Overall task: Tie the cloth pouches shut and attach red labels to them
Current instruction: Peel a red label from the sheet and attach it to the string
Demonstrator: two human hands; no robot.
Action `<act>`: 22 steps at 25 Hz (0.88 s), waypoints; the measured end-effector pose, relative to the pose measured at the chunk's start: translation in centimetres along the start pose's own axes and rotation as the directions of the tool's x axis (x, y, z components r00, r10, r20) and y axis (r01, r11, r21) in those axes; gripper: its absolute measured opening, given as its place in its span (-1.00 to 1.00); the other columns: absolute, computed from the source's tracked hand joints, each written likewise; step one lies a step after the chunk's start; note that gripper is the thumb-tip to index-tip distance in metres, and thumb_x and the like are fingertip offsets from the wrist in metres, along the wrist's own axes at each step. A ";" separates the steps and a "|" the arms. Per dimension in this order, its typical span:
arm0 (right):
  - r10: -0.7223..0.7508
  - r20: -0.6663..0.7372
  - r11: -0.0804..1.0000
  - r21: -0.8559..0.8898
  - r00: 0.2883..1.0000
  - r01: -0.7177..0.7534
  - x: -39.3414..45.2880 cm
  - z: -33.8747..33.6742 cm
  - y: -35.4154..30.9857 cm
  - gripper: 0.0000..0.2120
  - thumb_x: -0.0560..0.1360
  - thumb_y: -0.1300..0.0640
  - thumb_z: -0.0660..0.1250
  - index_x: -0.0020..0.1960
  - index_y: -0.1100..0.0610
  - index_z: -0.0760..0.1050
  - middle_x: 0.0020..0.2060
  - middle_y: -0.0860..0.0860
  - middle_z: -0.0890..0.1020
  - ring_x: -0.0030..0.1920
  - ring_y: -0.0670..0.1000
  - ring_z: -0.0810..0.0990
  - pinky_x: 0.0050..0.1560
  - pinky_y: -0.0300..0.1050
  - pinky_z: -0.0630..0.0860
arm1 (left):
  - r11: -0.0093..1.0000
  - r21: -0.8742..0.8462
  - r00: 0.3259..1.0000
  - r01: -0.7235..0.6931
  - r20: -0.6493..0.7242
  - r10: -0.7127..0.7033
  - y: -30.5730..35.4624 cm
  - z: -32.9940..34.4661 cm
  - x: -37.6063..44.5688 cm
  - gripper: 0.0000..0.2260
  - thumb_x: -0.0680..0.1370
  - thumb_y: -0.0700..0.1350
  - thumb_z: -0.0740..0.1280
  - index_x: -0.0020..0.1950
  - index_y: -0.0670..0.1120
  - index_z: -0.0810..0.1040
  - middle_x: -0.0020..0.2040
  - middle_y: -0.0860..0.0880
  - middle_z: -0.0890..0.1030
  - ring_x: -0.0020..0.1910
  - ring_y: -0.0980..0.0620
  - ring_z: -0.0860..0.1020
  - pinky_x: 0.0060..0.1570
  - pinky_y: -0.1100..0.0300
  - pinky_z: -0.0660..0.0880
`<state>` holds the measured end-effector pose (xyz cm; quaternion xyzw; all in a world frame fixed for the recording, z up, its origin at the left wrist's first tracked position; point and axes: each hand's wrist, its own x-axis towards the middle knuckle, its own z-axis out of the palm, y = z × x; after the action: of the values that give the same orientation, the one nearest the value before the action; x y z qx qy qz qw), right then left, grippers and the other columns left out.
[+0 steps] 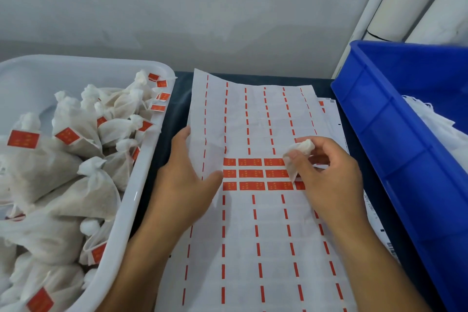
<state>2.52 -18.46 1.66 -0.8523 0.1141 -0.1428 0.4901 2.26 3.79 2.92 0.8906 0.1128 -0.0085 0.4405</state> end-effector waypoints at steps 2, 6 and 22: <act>-0.008 -0.014 1.000 0.001 1.000 0.008 0.0 -0.2 0.1 -0.71 0.50 -0.27 0.41 0.16 -0.25 0.49 0.01 -0.35 0.60 -0.08 -0.24 0.64 -0.25 -0.43 0.46 | 0.999 0.052 1.000 -0.011 0.014 0.010 -0.2 0.0 0.2 -0.06 0.43 0.06 0.58 0.56 0.32 -0.02 0.48 0.19 0.38 0.32 -0.04 0.54 0.13 -0.10 0.60; -0.085 -0.041 0.985 -0.152 0.996 0.078 -0.3 0.0 -0.2 -0.48 0.52 -0.14 0.45 0.43 -0.19 0.38 0.34 -0.17 0.46 0.16 -0.21 0.48 0.02 -0.32 0.46 | 0.991 -0.124 0.998 0.052 0.029 -0.048 -0.9 0.1 0.9 -0.36 0.46 0.00 0.58 0.39 0.26 0.30 0.11 0.33 0.53 -0.15 0.16 0.63 -0.45 0.39 0.53; -0.140 0.292 0.913 -0.331 0.946 0.238 -4.0 3.3 -1.6 -0.71 0.44 -0.39 0.24 -0.02 -0.22 0.42 -0.09 -0.34 0.49 -0.19 -0.27 0.50 -0.19 -0.53 0.34 | 0.886 -0.387 0.946 0.255 0.290 -0.145 -0.3 1.0 0.5 -0.60 0.47 -0.04 0.57 0.16 0.29 0.48 -0.04 0.17 0.71 -0.14 0.00 0.74 -0.37 0.18 0.64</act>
<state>0.06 -13.71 0.91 -0.9462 -0.0110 -0.0523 0.3192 2.74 3.30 1.99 0.7501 0.1468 -0.1432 0.6287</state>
